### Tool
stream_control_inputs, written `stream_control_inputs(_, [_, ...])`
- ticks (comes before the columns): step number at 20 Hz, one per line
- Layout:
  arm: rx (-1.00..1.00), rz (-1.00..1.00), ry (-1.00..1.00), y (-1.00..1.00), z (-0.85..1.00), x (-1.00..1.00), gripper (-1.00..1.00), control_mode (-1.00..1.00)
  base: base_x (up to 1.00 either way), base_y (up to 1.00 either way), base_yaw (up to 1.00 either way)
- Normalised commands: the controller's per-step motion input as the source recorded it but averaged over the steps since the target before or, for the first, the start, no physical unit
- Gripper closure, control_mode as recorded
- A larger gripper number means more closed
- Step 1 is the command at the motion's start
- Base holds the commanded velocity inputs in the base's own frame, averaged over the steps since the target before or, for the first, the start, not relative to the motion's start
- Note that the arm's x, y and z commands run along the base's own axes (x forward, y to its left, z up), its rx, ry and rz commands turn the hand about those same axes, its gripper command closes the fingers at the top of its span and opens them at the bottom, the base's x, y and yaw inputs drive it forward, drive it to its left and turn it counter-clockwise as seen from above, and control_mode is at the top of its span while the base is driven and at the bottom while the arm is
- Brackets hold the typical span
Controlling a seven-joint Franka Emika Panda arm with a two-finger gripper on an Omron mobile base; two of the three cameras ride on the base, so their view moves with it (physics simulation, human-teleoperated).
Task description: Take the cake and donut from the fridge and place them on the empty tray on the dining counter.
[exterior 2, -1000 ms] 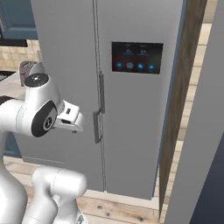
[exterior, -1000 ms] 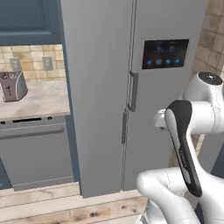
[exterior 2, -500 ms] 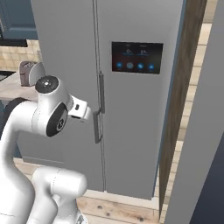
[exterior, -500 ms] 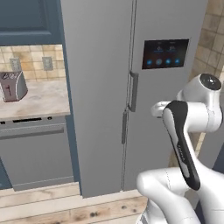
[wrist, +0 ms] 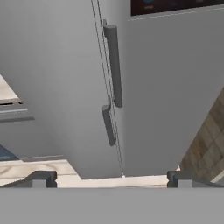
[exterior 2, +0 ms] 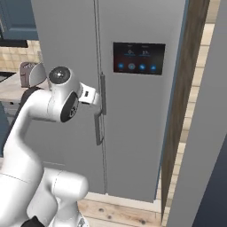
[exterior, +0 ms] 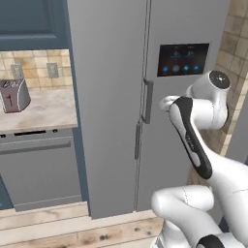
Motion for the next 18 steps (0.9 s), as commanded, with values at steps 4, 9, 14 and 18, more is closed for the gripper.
stream_control_inputs(4, [0.00, 0.00, -0.17, -0.09, 0.01, 0.44, -1.00, -1.00, 0.00, 0.00, 0.00])
stream_control_inputs(9, [0.00, 0.00, -0.16, -0.05, -0.04, 0.30, -1.00, -1.00, 0.00, 0.00, 0.00])
stream_control_inputs(14, [0.00, 0.00, -0.06, -0.01, -0.10, 0.48, -1.00, -1.00, 0.00, 0.00, 0.00])
stream_control_inputs(18, [0.00, 0.00, 0.00, 0.00, -0.01, 0.46, -1.00, -1.00, 0.00, 0.00, 0.00])
